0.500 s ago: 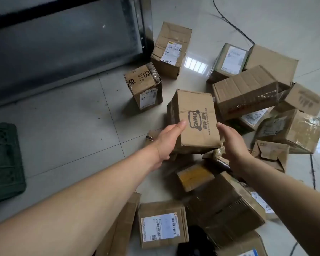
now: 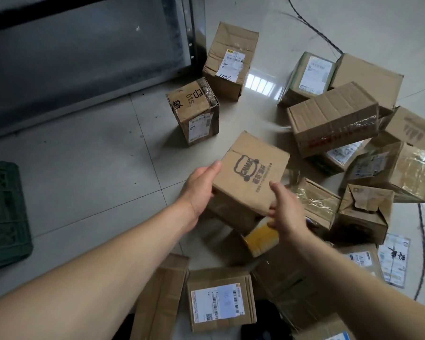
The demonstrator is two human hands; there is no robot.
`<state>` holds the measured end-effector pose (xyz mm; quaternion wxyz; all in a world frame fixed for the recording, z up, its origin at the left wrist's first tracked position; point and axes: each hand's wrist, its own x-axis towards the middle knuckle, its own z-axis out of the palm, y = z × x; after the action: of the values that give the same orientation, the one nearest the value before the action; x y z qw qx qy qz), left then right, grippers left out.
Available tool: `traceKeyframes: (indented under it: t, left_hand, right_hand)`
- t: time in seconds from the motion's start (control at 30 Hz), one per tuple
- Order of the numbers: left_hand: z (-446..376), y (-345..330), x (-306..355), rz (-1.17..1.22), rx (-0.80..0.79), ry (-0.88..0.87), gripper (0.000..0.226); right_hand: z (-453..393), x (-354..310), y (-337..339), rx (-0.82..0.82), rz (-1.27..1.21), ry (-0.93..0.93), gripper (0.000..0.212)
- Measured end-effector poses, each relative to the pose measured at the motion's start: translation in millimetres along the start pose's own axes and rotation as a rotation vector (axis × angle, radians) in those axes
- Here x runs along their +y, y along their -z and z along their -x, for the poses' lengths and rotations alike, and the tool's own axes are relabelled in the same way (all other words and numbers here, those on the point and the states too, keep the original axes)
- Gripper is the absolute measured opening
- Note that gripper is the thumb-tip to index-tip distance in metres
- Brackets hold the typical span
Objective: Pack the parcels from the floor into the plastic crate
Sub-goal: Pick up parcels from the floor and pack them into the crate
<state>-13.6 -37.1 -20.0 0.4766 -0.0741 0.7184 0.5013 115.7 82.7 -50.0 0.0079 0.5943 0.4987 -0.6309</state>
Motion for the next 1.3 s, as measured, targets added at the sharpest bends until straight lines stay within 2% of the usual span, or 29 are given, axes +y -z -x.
traceKeyframes:
  t: [0.03, 0.1, 0.17, 0.2, 0.27, 0.33, 0.4, 0.47, 0.53, 0.57, 0.7, 0.8, 0.9, 0.97, 1.1, 1.2, 1.27, 1.3]
  left_hand:
    - [1, 12, -5, -0.042, 0.061, -0.031, 0.029]
    - [2, 38, -19, -0.153, 0.193, -0.073, 0.029]
    - [3, 62, -34, -0.249, 0.262, -0.049, 0.049]
    - [5, 71, -40, -0.262, 0.272, -0.015, 0.06]
    - [10, 81, -51, -0.259, 0.273, 0.057, 0.068]
    - [11, 82, -63, -0.239, 0.265, 0.107, 0.073]
    - [9, 79, -74, -0.23, 0.293, 0.14, 0.079]
    - [4, 75, -81, -0.244, 0.341, 0.159, 0.073]
    - [-1, 72, -90, -0.247, 0.386, 0.172, 0.058]
    - [-2, 70, -92, -0.232, 0.401, 0.179, 0.051]
    - [5, 76, -87, -0.039, 0.407, 0.151, 0.023]
    - [17, 87, -69, 0.069, 0.369, 0.08, 0.034]
    - [23, 96, -58, 0.131, 0.345, 0.014, 0.05]
    - [22, 104, -55, 0.203, 0.314, 0.018, 0.058]
    - [20, 116, -59, 0.259, 0.168, 0.077, 0.072]
    - [17, 117, -66, 0.224, 0.166, 0.092, 0.061]
    - [17, 117, -72, 0.183, 0.173, 0.091, 0.055]
    - [17, 117, -75, 0.157, 0.162, 0.087, 0.052]
  right_hand:
    - [12, 9, -6, -0.021, 0.002, -0.03, 0.047]
    - [41, 25, -19, -0.164, -0.022, -0.154, 0.033]
    - [65, 36, -29, -0.304, 0.051, -0.188, 0.029]
    - [71, 39, -32, -0.309, 0.125, -0.125, 0.025]
    - [67, 39, -32, -0.162, 0.288, 0.06, 0.019]
    - [50, 31, -27, 0.037, 0.473, 0.179, 0.041]
    - [28, 24, -20, 0.08, 0.566, 0.168, 0.069]
    - [13, 24, -16, -0.094, 0.513, 0.065, 0.076]
    - [5, 30, -15, -0.277, 0.415, -0.034, 0.059]
    - [4, 32, -15, -0.303, 0.406, -0.034, 0.052]
    - [6, 35, -14, -0.116, 0.546, 0.148, 0.037]
    - [17, 33, -19, -0.047, 0.331, 0.182, 0.03]
    - [24, 22, -26, -0.02, 0.041, 0.096, 0.025]
    - [23, 16, -30, -0.01, -0.068, 0.021, 0.028]
    - [23, 17, -38, -0.063, -0.124, -0.062, 0.031]
    - [21, 22, -43, -0.118, -0.145, -0.076, 0.028]
    - [18, 28, -46, -0.162, -0.063, -0.068, 0.025]
    - [19, 30, -48, -0.194, -0.007, -0.064, 0.037]
